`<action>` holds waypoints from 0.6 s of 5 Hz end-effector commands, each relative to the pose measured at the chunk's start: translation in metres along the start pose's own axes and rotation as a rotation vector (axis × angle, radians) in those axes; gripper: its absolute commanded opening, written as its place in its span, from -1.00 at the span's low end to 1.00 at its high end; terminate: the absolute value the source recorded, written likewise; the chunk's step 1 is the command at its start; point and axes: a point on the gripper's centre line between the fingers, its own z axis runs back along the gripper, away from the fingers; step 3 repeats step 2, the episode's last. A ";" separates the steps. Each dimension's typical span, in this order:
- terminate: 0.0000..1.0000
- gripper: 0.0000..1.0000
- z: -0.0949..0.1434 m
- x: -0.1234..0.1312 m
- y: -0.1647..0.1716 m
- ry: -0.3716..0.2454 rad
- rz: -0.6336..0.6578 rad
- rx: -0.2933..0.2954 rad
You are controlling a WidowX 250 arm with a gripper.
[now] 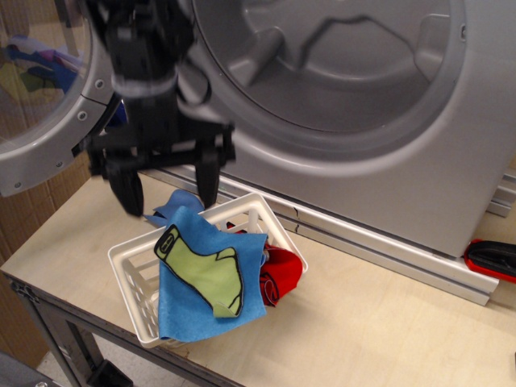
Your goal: Take clothes out of laundry machine
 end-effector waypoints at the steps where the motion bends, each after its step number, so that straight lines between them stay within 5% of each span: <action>1: -1.00 1.00 0.046 0.014 -0.025 -0.085 -0.025 -0.015; 2: 1.00 1.00 0.046 0.014 -0.025 -0.085 -0.025 -0.015; 3: 1.00 1.00 0.046 0.014 -0.025 -0.085 -0.025 -0.015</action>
